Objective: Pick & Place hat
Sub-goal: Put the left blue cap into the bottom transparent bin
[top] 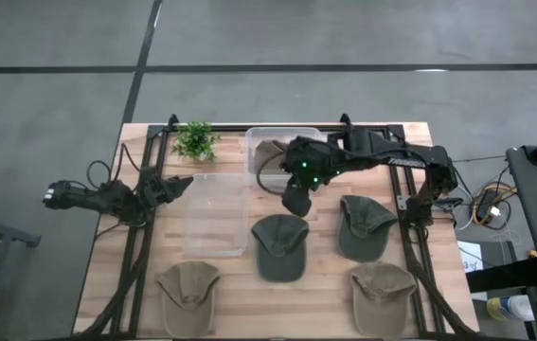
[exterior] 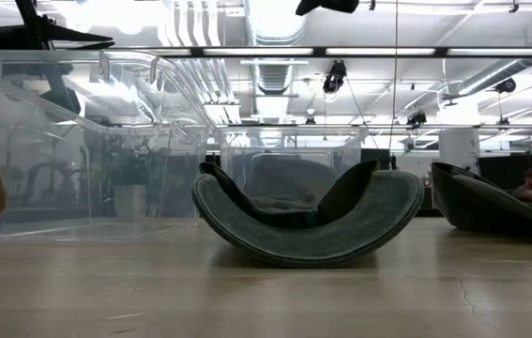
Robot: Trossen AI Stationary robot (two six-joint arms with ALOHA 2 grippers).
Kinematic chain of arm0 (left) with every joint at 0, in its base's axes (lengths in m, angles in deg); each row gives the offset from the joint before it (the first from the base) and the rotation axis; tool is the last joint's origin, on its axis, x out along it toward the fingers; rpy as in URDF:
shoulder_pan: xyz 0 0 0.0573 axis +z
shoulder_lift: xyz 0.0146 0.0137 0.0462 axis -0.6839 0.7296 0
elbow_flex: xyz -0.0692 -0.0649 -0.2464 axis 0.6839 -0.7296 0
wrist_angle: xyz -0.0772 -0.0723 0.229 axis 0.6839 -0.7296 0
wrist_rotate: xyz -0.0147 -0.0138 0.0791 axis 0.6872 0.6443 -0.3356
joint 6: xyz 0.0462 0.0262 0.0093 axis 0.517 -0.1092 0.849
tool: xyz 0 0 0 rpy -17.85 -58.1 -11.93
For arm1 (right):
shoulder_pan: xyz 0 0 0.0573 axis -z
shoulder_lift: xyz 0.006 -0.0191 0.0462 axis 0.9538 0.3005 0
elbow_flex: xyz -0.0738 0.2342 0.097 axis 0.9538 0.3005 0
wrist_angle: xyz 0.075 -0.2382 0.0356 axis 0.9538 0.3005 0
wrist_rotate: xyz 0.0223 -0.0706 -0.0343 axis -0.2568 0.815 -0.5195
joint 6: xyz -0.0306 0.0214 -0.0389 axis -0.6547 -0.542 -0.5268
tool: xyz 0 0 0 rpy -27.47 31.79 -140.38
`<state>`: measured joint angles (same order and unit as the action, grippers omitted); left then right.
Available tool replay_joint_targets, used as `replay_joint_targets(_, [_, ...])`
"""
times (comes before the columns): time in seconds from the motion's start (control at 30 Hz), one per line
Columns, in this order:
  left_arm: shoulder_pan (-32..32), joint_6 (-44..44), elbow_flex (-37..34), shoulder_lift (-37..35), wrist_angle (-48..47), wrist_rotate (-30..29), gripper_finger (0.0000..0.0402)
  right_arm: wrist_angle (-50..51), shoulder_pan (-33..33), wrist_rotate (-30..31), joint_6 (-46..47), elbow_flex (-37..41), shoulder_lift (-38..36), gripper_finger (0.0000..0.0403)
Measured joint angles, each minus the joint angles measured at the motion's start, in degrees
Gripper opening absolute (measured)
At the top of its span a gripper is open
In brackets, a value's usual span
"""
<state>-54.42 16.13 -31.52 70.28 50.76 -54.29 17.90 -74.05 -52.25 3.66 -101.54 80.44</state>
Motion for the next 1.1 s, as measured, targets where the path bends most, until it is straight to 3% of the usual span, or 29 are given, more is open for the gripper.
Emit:
replay_joint_targets(0.2, [-0.04, -0.02, 0.0, -0.01, 0.0, 0.0, 0.0007, -0.01, -3.78, 0.9, 4.26, 0.09, 0.02, 0.0199])
replay_joint_targets(0.63, [-0.02, -0.36, 0.73, 0.0, 0.07, -1.56, 0.0007, 0.66, -12.64, 10.92, 12.81, 5.91, 0.07, 0.0183])
replay_joint_targets(0.9, [0.01, -1.76, 0.8, 0.0, 0.04, -4.25, 0.0007, 0.2, -15.83, 11.42, 19.01, 13.56, 0.0, 0.0182])
replay_joint_targets(1.1, [0.0, -5.31, 0.89, 0.0, 3.85, -5.38, 0.0007, -0.02, -18.64, 11.08, 29.29, 18.1, -0.18, 0.0182])
